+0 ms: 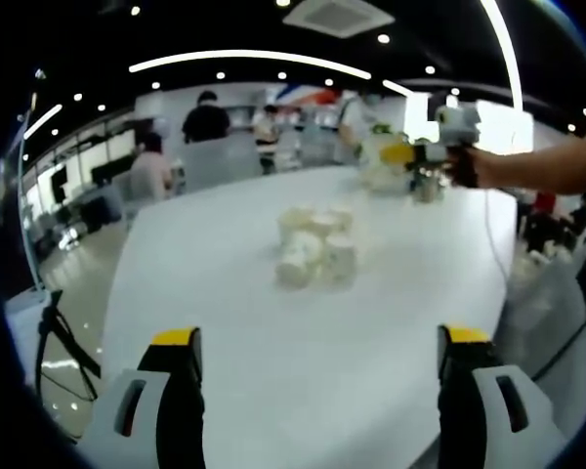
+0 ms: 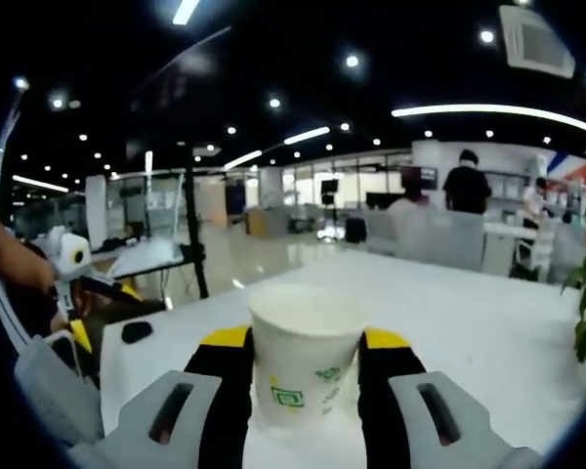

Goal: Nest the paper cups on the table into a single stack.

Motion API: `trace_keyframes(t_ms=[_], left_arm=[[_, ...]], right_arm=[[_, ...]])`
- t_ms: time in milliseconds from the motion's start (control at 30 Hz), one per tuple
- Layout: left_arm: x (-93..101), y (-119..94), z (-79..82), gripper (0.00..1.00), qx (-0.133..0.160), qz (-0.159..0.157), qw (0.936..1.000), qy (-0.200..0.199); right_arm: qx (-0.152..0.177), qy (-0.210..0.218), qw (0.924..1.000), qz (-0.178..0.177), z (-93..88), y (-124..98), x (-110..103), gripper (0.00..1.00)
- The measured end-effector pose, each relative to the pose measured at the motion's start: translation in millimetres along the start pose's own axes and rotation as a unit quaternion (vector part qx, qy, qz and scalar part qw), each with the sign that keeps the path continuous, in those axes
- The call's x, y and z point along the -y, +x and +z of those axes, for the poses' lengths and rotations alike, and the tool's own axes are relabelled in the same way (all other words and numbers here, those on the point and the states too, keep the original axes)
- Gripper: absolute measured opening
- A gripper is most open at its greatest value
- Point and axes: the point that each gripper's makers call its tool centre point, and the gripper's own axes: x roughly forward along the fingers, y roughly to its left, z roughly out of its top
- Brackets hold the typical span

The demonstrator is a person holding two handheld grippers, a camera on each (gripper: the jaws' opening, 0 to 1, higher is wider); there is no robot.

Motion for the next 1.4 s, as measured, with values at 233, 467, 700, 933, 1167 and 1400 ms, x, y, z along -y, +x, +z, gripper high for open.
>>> trace_keyframes(t_ms=[233,467,700,933,1167,1400], left_arm=[[1.8,1.4,0.1,1.0,-0.003,-0.004,1.0,0.007],[-2.7,1.8,6.3,1.0,0.004,-0.001,1.0,0.007],[0.1,6.4,11.1,1.0,0.011,-0.005,0.9998,0.013],[0.9,17.6,23.5,1.0,0.017,-0.013,0.9993,0.03],[3.6,22.0,27.7,1.0,0.02,-0.017,0.9989,0.039],[3.4,20.3,25.2,1.0,0.022,-0.014,0.9991,0.032]], right_arm=[[0.005,-0.01,0.9997,0.023,2.4,-3.3,-17.8,0.39],[0.007,-0.025,0.9988,0.042,7.1,-7.3,-32.6,0.38],[0.012,-0.022,0.9984,0.051,8.6,-8.6,-43.4,0.38],[0.014,-0.028,0.9978,0.059,6.5,-9.8,-56.3,0.38],[0.016,-0.03,0.9972,0.067,3.1,-14.2,-65.7,0.38],[0.028,-0.032,0.9956,0.083,2.7,-20.0,-79.8,0.38]])
